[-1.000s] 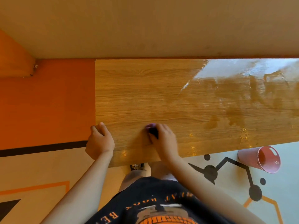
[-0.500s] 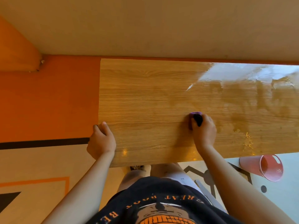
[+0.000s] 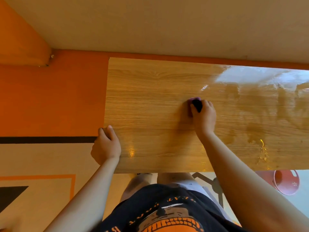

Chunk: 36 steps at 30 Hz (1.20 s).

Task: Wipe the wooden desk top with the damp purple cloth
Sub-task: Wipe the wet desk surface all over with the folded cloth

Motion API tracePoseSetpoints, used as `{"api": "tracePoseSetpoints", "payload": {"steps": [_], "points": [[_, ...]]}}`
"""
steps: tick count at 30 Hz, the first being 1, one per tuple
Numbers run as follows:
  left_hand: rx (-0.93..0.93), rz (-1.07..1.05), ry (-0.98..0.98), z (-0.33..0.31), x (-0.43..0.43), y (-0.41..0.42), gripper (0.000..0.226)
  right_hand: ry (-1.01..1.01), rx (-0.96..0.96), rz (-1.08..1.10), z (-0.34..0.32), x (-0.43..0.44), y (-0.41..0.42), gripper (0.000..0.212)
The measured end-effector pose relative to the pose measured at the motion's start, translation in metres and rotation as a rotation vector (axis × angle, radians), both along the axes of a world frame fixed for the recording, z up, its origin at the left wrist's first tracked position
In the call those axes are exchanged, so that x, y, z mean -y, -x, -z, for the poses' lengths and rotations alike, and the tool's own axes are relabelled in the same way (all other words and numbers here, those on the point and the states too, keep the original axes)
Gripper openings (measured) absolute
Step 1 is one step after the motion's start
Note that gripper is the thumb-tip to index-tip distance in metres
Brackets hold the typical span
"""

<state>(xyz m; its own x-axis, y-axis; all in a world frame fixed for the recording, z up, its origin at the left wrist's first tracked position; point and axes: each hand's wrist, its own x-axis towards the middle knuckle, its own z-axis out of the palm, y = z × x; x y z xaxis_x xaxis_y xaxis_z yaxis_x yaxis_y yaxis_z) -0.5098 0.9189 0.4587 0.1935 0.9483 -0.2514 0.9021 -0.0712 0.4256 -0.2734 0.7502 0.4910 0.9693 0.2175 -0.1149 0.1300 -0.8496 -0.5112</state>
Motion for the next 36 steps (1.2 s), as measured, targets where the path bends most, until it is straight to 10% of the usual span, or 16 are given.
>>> {"api": "tracePoseSetpoints", "payload": {"steps": [5, 13, 24, 32, 36], "points": [[0.022, -0.005, -0.014, 0.004, -0.002, 0.0, 0.041, 0.088, 0.002, 0.139, -0.006, 0.027, -0.021, 0.022], [0.015, -0.001, -0.011, 0.005, -0.003, 0.001, 0.042, -0.016, -0.028, -0.393, -0.001, -0.096, 0.044, 0.025], [0.011, -0.02, -0.013, 0.004, -0.003, -0.001, 0.039, -0.003, -0.015, 0.176, -0.013, -0.034, -0.051, 0.022], [0.003, -0.004, -0.031, 0.002, -0.003, 0.0, 0.035, -0.021, -0.016, -0.427, -0.004, -0.138, -0.004, 0.028], [-0.008, -0.024, -0.034, 0.002, -0.002, -0.002, 0.035, -0.006, -0.005, -0.318, -0.006, -0.135, -0.057, 0.028]]}}
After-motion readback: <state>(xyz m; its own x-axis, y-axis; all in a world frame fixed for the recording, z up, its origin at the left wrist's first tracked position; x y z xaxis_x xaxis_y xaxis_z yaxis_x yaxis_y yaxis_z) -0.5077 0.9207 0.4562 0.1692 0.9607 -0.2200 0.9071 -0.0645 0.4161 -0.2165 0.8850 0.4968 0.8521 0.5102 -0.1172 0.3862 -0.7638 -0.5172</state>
